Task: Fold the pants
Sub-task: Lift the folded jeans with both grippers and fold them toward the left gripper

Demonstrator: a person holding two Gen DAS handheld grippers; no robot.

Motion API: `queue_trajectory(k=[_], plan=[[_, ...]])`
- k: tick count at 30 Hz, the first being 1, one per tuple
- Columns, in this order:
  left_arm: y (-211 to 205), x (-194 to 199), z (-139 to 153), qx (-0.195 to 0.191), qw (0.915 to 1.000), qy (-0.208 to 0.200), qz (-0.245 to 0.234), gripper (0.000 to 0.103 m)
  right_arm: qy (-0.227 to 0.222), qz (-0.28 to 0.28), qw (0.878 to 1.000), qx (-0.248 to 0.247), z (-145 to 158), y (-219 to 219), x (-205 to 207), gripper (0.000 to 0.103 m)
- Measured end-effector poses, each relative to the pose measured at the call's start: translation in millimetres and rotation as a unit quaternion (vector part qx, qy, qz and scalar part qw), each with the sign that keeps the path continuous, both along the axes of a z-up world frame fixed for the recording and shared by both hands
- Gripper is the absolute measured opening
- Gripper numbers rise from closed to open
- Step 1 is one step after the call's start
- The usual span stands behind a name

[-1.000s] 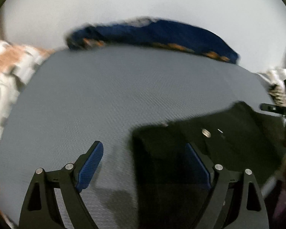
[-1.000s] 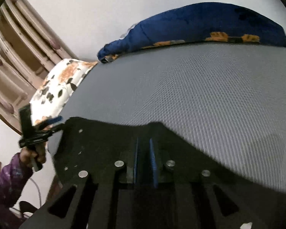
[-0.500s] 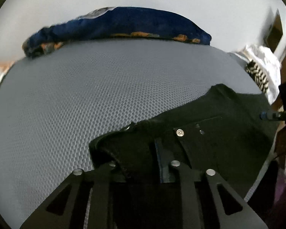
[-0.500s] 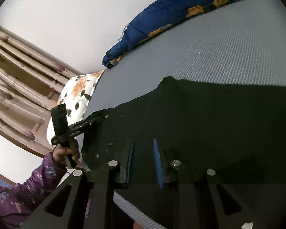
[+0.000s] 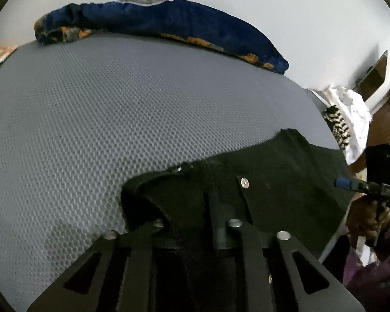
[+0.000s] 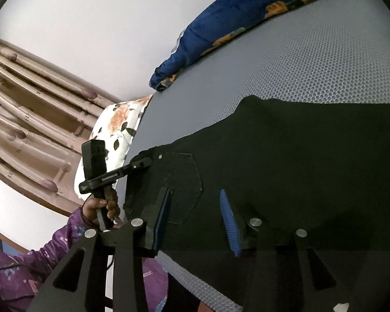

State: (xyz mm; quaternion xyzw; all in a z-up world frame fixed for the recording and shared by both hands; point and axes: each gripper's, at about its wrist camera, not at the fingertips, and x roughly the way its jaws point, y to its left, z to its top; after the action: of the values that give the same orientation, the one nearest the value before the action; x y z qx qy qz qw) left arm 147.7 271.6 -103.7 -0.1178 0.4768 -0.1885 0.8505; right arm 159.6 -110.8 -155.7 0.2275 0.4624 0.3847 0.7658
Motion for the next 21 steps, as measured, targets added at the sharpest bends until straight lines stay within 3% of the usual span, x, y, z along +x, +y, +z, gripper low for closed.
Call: queue_trajectory(k=[6,8,11,14,18,21], plan=[[-18.3,5.8,27.0,0.059,0.9967,-0.044,-0.033,0.010,-0.004,-0.001,1.000,-0.021,-10.9,-2.0,-3.5,0.041],[-25.0,5.6,24.5,0.109,0.9907,-0.057,-0.057,0.010,0.011,-0.010,1.000,-0.025,-22.5,-5.9,-0.7,0.041],[-30.6,7.9,5.8,0.153,0.9830,-0.067,-0.075,0.010,0.028,-0.021,0.999,-0.018,-35.5,-10.6,-0.6,0.041],[-14.7,2.1,-7.8,0.128,0.9852,-0.088,-0.072,0.014,0.025,-0.018,0.999,-0.017,-36.8,-11.4,-5.7,0.041],[-5.6,-15.3,-18.8,0.105,0.9811,-0.152,-0.058,0.016,0.018,-0.006,1.000,-0.014,-31.8,-9.9,-9.5,0.041],[-5.1,-16.5,-19.0,0.099,0.9823,-0.153,-0.045,0.016,0.014,0.011,1.000,0.015,-22.5,-7.5,-12.7,0.041]])
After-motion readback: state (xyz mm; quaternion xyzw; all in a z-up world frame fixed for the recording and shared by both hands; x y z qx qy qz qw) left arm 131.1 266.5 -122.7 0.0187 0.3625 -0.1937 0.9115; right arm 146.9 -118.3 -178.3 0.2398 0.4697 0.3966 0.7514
